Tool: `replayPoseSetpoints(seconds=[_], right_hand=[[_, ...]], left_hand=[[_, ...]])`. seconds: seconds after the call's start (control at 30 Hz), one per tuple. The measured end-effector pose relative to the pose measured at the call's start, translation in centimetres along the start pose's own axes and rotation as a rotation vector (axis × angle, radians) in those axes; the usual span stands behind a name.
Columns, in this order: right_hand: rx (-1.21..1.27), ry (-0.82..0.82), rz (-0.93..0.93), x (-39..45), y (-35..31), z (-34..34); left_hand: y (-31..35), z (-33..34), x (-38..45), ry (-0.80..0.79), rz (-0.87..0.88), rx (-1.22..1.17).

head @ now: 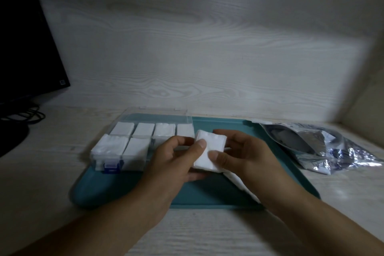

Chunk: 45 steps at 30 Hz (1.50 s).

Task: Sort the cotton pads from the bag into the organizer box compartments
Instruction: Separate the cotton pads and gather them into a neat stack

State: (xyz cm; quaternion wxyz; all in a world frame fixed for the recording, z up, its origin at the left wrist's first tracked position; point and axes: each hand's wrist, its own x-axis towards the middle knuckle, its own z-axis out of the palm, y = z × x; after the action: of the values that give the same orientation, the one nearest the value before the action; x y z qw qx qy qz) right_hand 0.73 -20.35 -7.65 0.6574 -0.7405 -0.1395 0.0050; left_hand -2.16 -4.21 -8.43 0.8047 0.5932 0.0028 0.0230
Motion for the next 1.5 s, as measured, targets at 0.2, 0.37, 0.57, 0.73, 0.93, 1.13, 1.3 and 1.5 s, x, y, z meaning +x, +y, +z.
replayPoseSetpoints(seconds=[0.2, 0.37, 0.57, 0.73, 0.93, 1.13, 1.3, 1.5], right_hand=[[0.018, 0.025, -0.069, -0.1, -0.7, -0.3], [-0.566, 0.169, -0.102, 1.9, 0.6, -3.5], [-1.111, -0.098, 0.025, 2.1, 2.4, -3.1], [-0.979, -0.030, 0.012, 1.8, 1.7, -2.5], [-0.351, 0.077, -0.031, 1.5, -0.2, -2.4], [-0.030, 0.097, -0.056, 0.7, -2.4, -3.2], [0.271, -0.070, 0.047, -0.5, -3.1, -1.7], [0.227, -0.034, 0.114, -1.8, -2.7, 1.0]], left_hand=[[0.3, -0.1, 0.2, 0.014, 0.036, 0.033], [0.7, 0.0, 0.3, 0.100, 0.045, -0.076], [0.8, 0.0, 0.4, 0.144, 0.038, -0.105], [0.8, 0.1, 0.4, 0.139, 0.040, -0.087], [0.8, 0.1, 0.4, 0.138, 0.050, -0.071], [0.6, -0.1, 0.5, 0.154, 0.050, -0.068], [0.5, -0.1, 0.4, 0.150, 0.054, -0.058], [0.3, -0.1, 0.2, 0.111, 0.070, 0.031]])
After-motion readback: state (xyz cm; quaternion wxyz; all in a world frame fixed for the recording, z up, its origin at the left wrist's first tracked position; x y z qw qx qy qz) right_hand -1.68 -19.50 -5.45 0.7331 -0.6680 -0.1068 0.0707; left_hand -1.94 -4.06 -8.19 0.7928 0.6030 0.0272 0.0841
